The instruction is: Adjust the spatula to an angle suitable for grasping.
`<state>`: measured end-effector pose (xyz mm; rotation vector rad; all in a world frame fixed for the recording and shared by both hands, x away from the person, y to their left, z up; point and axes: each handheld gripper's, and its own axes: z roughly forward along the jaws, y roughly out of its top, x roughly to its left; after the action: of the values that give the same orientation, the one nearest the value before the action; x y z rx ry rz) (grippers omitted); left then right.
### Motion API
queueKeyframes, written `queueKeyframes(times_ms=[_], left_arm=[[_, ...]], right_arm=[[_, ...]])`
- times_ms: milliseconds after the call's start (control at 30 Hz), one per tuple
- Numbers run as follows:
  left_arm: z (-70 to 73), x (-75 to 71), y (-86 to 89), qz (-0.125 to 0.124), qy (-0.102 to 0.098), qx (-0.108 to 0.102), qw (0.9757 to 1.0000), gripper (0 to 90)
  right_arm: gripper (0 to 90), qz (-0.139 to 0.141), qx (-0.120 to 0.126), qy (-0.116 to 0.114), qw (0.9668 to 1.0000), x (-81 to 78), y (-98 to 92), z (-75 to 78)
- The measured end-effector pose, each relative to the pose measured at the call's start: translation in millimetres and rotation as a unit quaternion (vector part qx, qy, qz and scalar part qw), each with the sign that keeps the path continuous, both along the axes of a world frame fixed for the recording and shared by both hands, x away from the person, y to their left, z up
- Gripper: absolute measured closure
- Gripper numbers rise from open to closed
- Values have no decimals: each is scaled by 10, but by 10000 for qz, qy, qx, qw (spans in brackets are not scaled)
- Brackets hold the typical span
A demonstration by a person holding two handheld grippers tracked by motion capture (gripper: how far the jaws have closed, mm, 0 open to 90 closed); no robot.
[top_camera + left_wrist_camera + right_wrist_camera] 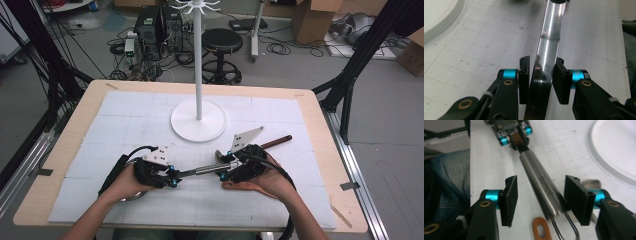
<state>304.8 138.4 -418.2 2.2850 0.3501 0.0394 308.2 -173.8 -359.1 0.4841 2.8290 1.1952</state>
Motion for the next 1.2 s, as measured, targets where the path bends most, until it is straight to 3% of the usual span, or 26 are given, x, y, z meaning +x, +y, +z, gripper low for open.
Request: queueKeyframes(times_ms=[233,300,367,533,600,767,933,1133,1200], left_arm=[[61,9,45,3,-36,-84,10000,729],[93,15,67,25,-35,-165,9999,739],[105,22,82,69,0,-261,9996,741],[137,34,96,105,-1,-278,9996,742],[181,41,76,103,-52,-317,9994,743],[268,60,33,116,-98,-484,9987,744],[314,71,17,155,-93,-609,9980,744],[408,85,-34,131,-170,-703,9973,744],[438,91,-55,142,-202,-723,9971,744]], right_arm=[[360,-299,275,80,9991,29,-150,-13],[346,-418,395,202,9981,45,-197,-37],[341,-446,400,234,9979,41,-190,-61],[330,-459,459,268,9975,32,-114,-88],[328,-481,586,265,9968,30,-42,-74],[336,-569,968,484,9925,53,69,-50],[371,-640,1181,447,9899,58,123,-17],[431,-772,1687,336,9821,46,206,122],[438,-780,1727,315,9814,46,224,143]])
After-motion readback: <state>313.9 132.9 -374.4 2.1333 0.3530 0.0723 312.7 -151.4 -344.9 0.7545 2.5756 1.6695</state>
